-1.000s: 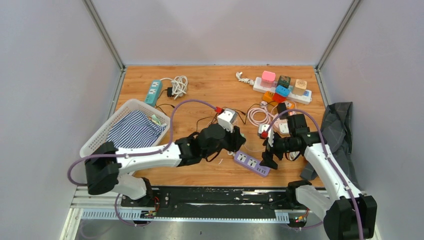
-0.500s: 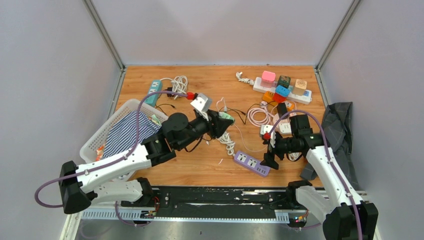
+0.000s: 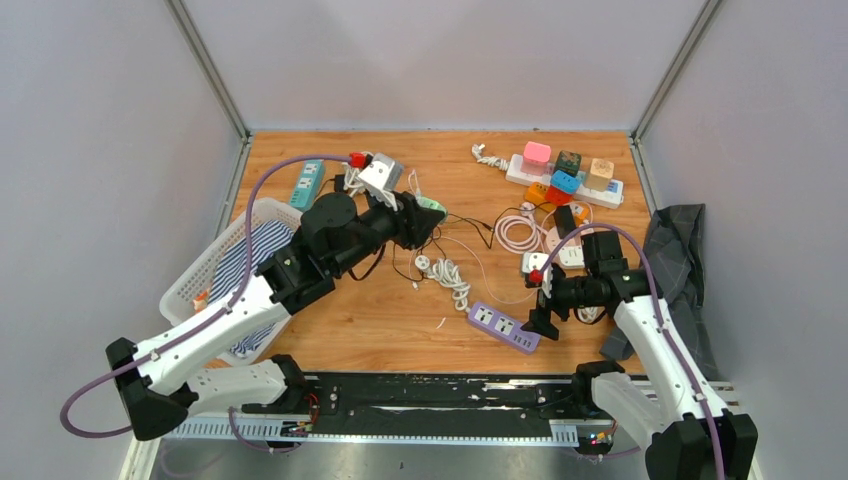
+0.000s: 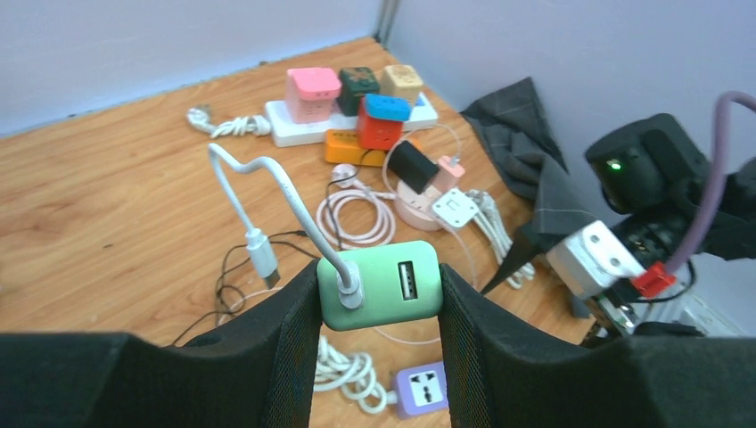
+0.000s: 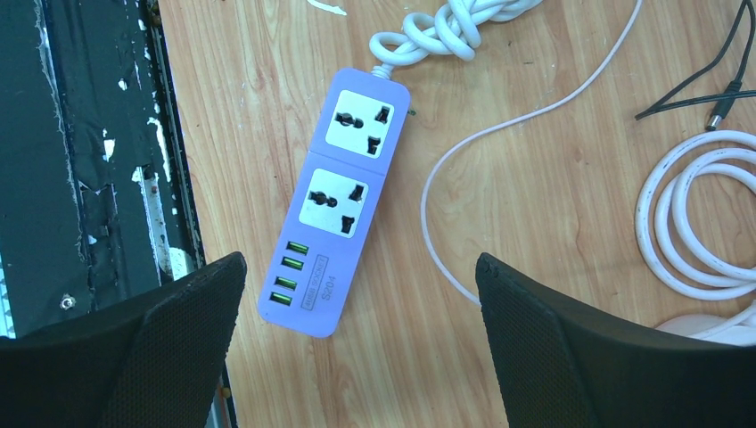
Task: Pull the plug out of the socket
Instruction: Place the plug at the center of the board.
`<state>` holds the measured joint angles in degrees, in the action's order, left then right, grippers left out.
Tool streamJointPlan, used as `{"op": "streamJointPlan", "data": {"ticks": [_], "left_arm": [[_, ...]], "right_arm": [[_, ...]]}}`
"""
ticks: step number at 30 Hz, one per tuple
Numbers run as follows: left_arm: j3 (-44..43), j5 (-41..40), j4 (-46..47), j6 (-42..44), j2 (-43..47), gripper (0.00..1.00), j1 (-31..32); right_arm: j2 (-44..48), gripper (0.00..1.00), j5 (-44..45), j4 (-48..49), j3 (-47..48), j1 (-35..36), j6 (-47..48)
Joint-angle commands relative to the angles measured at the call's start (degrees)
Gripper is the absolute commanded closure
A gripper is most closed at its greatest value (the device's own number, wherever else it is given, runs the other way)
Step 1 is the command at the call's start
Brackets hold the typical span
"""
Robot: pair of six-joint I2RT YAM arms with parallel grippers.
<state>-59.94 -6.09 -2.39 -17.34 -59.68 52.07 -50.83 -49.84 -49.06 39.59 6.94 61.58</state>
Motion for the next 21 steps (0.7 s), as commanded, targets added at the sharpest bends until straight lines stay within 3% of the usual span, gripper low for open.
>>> {"op": "streamJointPlan", "data": {"ticks": [1,14,21], "left_arm": [[-3.62,-1.12,-8.56,1.41,-2.17,1.00,-3.24],[-1.58,0.10,-11.48,1.29,-4.34,1.00,-12.82],[-3.30,-2.39,-14.95,1.97,-11.16,1.00,-17.77]], "right_arm": [[0.79,0.00,-1.65,-1.65,-0.13,-1.09,1.50],[0.80,0.00,-1.66,-1.83,-0.40,-1.23,2.17],[0.69,0.00,-1.75,-1.83,-0.57,-1.29,2.45]]}}
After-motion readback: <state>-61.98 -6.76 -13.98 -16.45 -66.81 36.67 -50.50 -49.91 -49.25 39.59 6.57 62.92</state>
